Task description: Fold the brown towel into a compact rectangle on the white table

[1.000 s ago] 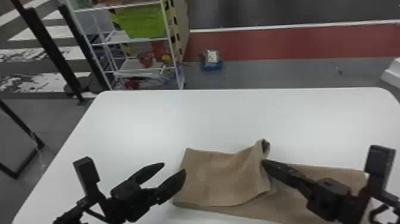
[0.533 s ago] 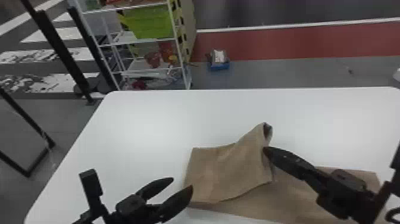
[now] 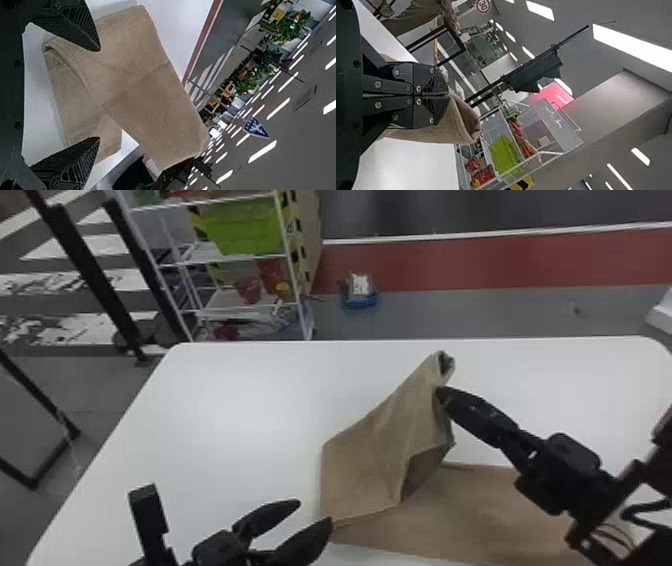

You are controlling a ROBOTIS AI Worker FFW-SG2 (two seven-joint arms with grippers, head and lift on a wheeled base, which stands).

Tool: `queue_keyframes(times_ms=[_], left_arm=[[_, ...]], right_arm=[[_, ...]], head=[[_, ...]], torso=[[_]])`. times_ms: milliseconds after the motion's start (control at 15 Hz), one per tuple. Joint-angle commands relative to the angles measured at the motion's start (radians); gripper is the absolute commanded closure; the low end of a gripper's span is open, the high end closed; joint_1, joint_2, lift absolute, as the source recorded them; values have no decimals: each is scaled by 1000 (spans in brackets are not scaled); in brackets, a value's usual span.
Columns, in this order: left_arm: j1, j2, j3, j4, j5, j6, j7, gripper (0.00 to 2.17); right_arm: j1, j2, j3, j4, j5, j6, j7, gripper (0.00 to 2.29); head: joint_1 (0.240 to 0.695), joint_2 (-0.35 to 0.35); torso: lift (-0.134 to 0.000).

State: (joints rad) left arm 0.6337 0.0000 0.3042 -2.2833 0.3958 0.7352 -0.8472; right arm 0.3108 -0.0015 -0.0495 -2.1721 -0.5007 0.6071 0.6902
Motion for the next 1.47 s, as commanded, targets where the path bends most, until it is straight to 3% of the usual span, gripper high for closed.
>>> queue_keyframes(times_ms=[0, 400, 867, 1200, 1400], left_arm=[[3, -3, -37, -4, -6, 4, -12, 154], [-34, -3, -40, 22, -60, -6, 11, 154], [-71, -3, -27, 62, -66, -39, 31, 144], [-51, -3, -28, 51, -72, -46, 19, 144], [-35, -3, -31, 44, -72, -46, 16, 140]], right_arm=[[4, 2, 2, 1, 2, -16, 0, 1301], [136, 2, -26, -123, -73, 30, 22, 1301], [323, 2, -164, -267, -185, -10, 20, 1301], [350, 2, -322, -186, -229, -68, 71, 1301], [280, 2, -411, -75, -223, 6, 120, 1301]], head=[[695, 157], [695, 129], [695, 118], [695, 31], [695, -29]], torso=[[-124], [-124], [-124], [-124], [-124]])
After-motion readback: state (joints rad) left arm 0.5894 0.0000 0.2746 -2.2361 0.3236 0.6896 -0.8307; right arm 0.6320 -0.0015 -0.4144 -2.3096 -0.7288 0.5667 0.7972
